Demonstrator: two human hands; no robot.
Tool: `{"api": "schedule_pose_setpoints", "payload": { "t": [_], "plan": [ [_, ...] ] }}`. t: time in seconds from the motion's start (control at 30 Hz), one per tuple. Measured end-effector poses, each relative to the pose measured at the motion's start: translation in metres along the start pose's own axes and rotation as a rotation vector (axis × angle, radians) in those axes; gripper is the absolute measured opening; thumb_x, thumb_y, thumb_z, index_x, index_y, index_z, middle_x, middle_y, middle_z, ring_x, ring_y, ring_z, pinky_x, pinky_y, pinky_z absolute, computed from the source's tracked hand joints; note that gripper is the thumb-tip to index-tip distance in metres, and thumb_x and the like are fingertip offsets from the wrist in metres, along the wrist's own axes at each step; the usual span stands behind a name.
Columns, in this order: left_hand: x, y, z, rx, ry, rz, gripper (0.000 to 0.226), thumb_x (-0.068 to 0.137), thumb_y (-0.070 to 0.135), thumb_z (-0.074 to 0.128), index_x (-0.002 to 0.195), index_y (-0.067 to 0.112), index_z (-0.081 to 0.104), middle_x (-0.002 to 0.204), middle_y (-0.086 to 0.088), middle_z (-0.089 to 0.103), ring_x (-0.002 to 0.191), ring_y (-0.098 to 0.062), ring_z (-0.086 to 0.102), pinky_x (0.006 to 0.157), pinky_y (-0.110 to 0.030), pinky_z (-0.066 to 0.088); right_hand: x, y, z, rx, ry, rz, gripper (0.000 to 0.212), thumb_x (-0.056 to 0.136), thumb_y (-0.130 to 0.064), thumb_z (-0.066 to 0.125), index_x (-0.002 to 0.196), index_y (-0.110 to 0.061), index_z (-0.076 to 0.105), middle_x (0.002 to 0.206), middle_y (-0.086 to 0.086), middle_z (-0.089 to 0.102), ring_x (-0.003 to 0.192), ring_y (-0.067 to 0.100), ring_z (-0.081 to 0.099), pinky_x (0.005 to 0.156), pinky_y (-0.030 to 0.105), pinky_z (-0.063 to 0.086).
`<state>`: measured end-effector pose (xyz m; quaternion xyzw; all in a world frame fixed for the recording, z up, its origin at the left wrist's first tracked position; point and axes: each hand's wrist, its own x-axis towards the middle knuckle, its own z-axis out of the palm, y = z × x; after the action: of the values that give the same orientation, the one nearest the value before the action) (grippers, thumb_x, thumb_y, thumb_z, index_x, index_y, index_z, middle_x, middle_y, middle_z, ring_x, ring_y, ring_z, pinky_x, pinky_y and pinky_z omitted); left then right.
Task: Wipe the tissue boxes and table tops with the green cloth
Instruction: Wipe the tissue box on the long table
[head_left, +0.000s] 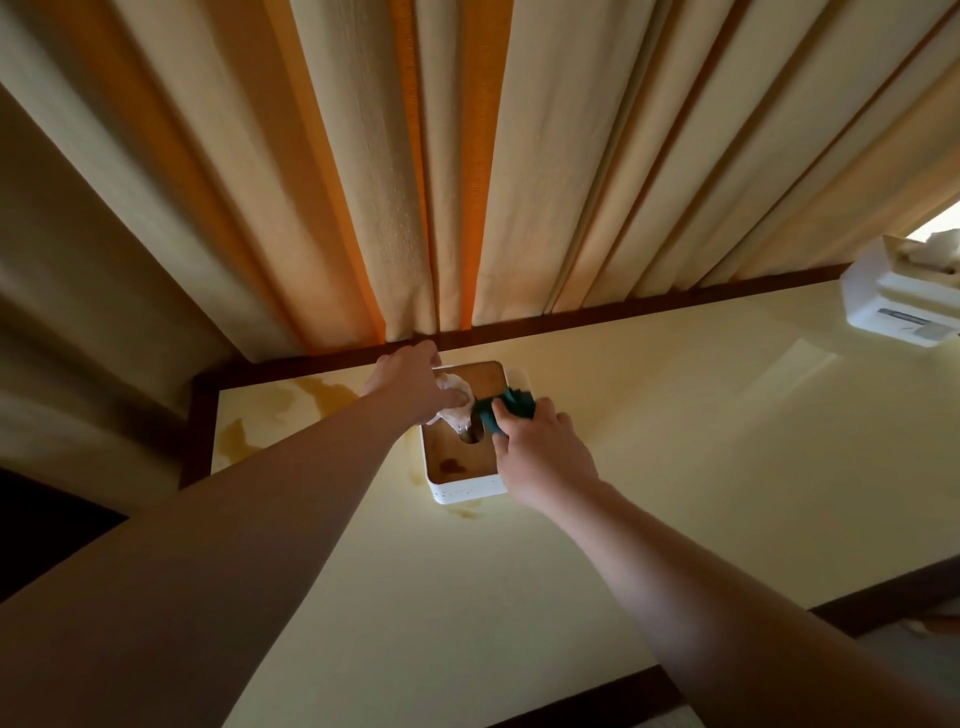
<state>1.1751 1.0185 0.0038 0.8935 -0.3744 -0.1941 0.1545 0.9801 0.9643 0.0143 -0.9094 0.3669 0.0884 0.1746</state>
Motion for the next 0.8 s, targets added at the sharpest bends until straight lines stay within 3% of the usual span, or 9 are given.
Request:
{"api": "schedule_pose_setpoints", "payload": {
  "t": [0.17,0.3,0.57,0.67,0.8],
  "plan": [
    [-0.003,0.001,-0.001,-0.012,0.003,-0.004,0.047,0.084,0.051,0.081,0.111,0.026,0.052,0.089,0.006,0.057,0.078,-0.015,0.057,0.059,-0.026,0.048,0.056,-0.008,-0.014,-0.071,-0.005,-0.016,0.057,0.109,-0.031,0.04,0.163,-0.036,0.021,0.147,0.015,0.033,0.128,0.035,0.042,0.1,0.046,0.051],
    [-0.003,0.001,-0.002,-0.009,0.005,0.01,0.045,0.085,0.052,0.08,0.11,0.027,0.053,0.088,0.006,0.058,0.076,-0.016,0.059,0.058,-0.026,0.048,0.047,0.001,-0.015,-0.075,-0.004,-0.031,0.053,0.111,-0.035,0.032,0.163,-0.034,0.022,0.146,0.015,0.035,0.127,0.034,0.043,0.099,0.045,0.051],
    [-0.004,-0.001,0.0,-0.029,0.016,-0.019,0.057,0.075,0.061,0.083,0.108,0.029,0.05,0.09,0.007,0.059,0.084,-0.017,0.058,0.072,-0.037,0.06,-0.044,0.008,0.012,-0.015,-0.001,-0.012,0.052,0.11,-0.038,0.033,0.161,-0.035,0.026,0.141,0.008,0.036,0.122,0.027,0.042,0.092,0.038,0.051],
    [-0.008,-0.005,0.001,0.015,0.139,-0.003,0.065,0.068,0.07,0.083,0.104,0.029,0.047,0.094,0.008,0.057,0.089,-0.018,0.055,0.073,-0.038,0.058,-0.045,0.009,0.013,-0.01,0.004,-0.006,0.051,0.11,-0.038,0.033,0.161,-0.036,0.026,0.141,0.007,0.036,0.122,0.027,0.041,0.092,0.038,0.05],
    [-0.01,-0.004,-0.001,0.133,0.206,0.104,0.046,0.076,0.069,0.077,0.091,0.03,0.058,0.103,0.007,0.052,0.101,-0.017,0.045,0.081,-0.033,0.05,-0.024,0.01,0.011,0.035,0.058,-0.004,0.051,0.111,-0.038,0.035,0.161,-0.037,0.027,0.139,0.007,0.039,0.119,0.026,0.042,0.09,0.037,0.05]
  ]
}}
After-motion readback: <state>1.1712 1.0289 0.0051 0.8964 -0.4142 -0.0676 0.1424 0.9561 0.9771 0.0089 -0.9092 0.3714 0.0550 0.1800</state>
